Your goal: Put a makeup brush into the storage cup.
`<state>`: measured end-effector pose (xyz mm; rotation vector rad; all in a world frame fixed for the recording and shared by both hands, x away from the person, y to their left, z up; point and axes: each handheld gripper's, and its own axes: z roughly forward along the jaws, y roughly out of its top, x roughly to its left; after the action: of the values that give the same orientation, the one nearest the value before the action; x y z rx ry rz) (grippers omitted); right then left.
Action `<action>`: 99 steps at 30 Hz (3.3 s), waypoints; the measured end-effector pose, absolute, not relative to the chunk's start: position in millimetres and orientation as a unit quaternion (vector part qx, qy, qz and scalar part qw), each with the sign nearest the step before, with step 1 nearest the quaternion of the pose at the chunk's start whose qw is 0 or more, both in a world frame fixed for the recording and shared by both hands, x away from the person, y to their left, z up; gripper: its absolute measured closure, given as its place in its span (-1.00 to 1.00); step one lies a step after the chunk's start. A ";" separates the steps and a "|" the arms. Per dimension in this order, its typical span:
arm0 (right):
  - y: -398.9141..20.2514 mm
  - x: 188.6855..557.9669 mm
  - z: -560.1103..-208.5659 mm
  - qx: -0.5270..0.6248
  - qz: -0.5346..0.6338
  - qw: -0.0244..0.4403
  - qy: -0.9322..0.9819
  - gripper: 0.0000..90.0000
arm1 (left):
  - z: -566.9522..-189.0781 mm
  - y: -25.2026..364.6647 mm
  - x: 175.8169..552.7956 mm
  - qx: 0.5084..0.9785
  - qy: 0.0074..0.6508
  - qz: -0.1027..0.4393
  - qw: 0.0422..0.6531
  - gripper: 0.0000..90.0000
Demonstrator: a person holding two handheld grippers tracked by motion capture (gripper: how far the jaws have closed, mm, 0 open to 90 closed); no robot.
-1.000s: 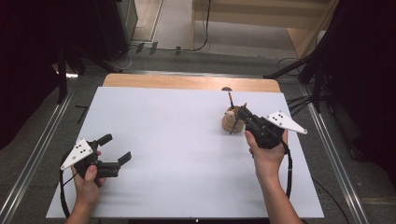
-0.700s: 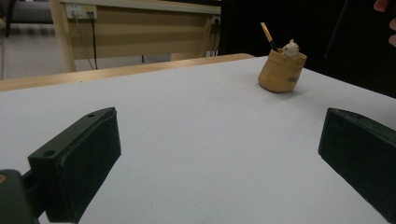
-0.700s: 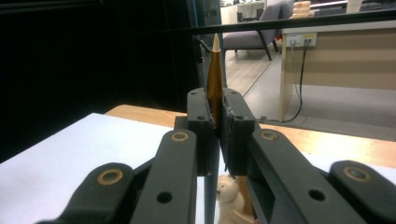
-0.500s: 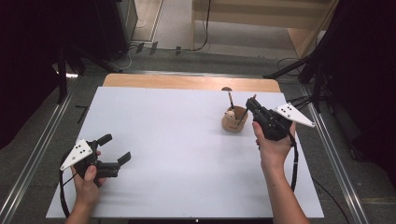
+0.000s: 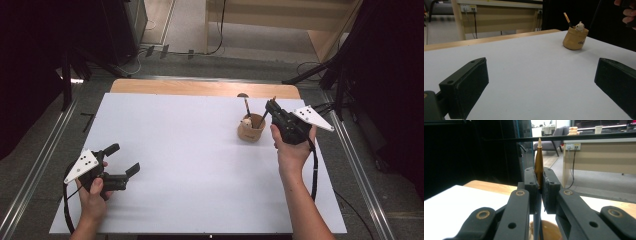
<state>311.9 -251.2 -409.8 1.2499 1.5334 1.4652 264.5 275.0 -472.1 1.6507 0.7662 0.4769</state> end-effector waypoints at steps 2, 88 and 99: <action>-251.1 314.7 -411.7 0.478 0.559 0.337 0.587 0.88 | -472.2 275.0 264.5 0.709 0.329 0.205 0.589 -1.00; -273.3 273.6 -468.1 0.496 0.504 0.306 0.638 -1.00 | -470.5 275.2 261.9 0.708 0.326 0.210 0.591 -1.00; -282.0 252.1 -477.0 0.501 0.501 0.303 0.637 -1.00 | -470.6 274.5 261.2 0.707 0.326 0.210 0.591 -1.00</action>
<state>252.1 -282.0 -477.0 1.3280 1.6894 1.3290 261.2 274.5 -470.6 1.6463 0.7583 0.4889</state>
